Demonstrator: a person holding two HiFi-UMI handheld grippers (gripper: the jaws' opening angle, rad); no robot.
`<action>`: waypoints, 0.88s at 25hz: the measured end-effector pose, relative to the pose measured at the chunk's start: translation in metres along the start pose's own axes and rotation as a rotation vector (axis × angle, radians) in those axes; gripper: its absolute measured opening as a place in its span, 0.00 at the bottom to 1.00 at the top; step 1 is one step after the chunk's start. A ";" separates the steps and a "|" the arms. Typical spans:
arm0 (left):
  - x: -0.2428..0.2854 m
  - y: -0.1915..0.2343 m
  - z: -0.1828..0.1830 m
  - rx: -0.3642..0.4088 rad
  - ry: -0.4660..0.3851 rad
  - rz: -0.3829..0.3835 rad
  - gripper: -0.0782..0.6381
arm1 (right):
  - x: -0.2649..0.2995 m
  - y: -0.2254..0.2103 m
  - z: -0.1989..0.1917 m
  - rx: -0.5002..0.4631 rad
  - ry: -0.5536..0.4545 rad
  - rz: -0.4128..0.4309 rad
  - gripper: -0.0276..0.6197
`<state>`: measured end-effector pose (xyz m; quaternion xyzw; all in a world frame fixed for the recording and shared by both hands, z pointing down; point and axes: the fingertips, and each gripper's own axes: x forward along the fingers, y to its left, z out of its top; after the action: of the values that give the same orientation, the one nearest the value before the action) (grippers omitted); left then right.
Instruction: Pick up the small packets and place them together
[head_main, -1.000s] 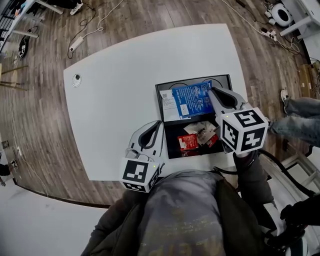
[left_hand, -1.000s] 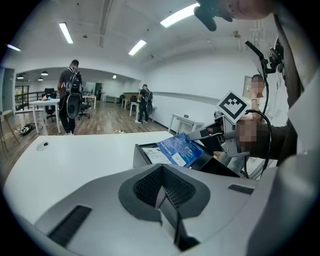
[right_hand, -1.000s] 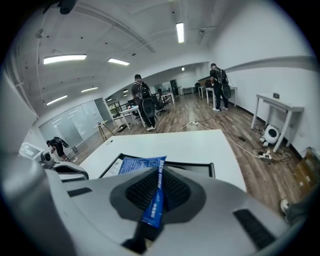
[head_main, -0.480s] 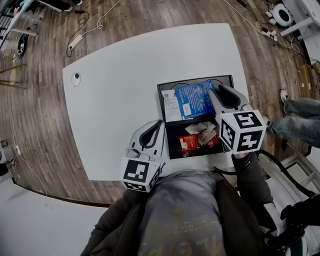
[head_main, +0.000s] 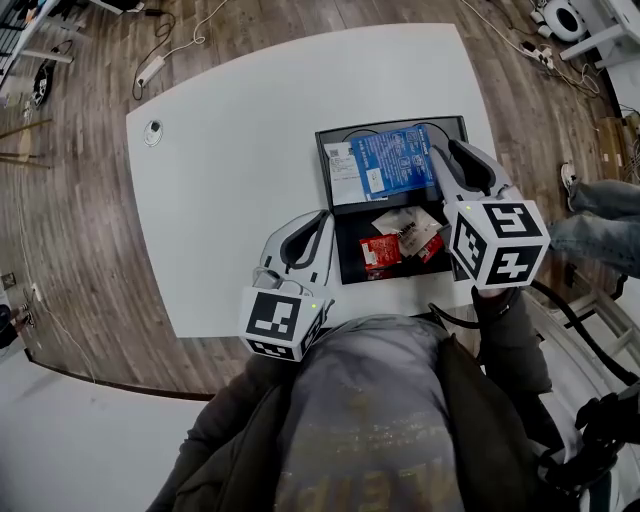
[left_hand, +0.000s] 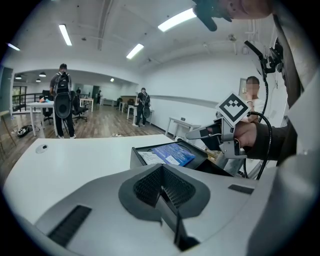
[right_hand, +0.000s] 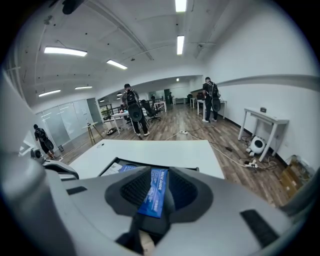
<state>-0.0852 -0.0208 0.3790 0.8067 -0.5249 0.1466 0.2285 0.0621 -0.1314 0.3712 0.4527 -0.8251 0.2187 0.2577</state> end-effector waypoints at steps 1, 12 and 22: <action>-0.002 -0.002 0.001 0.004 -0.004 -0.002 0.11 | -0.004 0.001 -0.001 0.000 -0.004 -0.001 0.22; -0.026 -0.038 0.002 0.043 -0.049 -0.052 0.11 | -0.057 0.022 -0.028 -0.015 -0.027 0.015 0.22; -0.034 -0.050 -0.001 0.055 -0.052 -0.065 0.11 | -0.062 0.055 -0.059 -0.048 0.028 0.115 0.22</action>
<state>-0.0530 0.0239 0.3529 0.8329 -0.4998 0.1327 0.1971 0.0569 -0.0296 0.3707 0.3952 -0.8511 0.2195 0.2670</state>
